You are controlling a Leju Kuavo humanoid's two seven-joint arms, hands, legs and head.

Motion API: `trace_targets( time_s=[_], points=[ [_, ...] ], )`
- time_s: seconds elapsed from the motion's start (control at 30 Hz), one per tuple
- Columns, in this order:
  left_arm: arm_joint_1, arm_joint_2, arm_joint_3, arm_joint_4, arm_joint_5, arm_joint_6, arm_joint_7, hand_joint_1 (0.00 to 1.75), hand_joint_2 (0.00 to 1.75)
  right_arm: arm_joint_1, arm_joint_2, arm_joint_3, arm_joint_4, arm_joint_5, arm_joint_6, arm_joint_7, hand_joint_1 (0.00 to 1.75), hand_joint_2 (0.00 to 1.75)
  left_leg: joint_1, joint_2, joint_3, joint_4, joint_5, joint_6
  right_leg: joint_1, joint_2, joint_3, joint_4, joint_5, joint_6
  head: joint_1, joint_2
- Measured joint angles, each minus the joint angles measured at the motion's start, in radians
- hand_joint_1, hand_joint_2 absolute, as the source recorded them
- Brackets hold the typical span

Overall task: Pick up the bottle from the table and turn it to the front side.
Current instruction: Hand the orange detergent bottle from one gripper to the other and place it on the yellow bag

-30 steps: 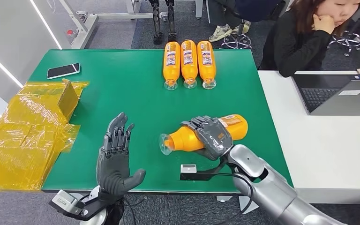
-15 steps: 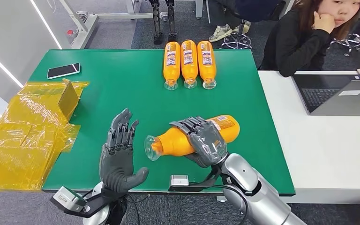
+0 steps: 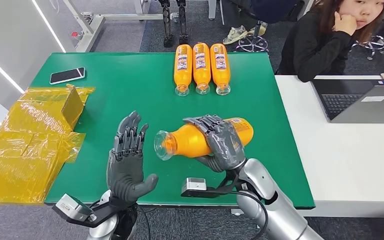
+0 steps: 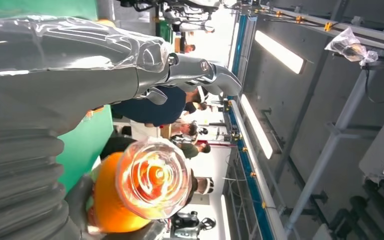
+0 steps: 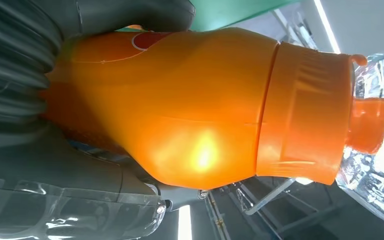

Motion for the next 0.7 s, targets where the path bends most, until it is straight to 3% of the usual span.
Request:
trace_targets(
  time_s=[0.3,0.7],
  points=[
    [-0.008,0.000,-0.021,0.000,0.007,-0.003,0.000,0.00,1.75,0.037,0.063,0.004,0.004,-0.049,-0.019,-0.025,1.75,1.75,0.000,0.000,0.000,0.000,0.000,0.000,0.000,0.000,0.000,0.000,0.000,0.000,0.000,0.000],
    [-0.011,0.000,-0.031,0.000,0.008,-0.003,0.000,0.00,1.75,0.043,0.081,0.004,0.006,-0.055,-0.018,-0.030,1.75,1.75,0.000,0.000,0.000,0.000,0.000,0.000,0.000,0.000,0.000,0.000,0.000,0.000,0.000,0.000]
  ],
)
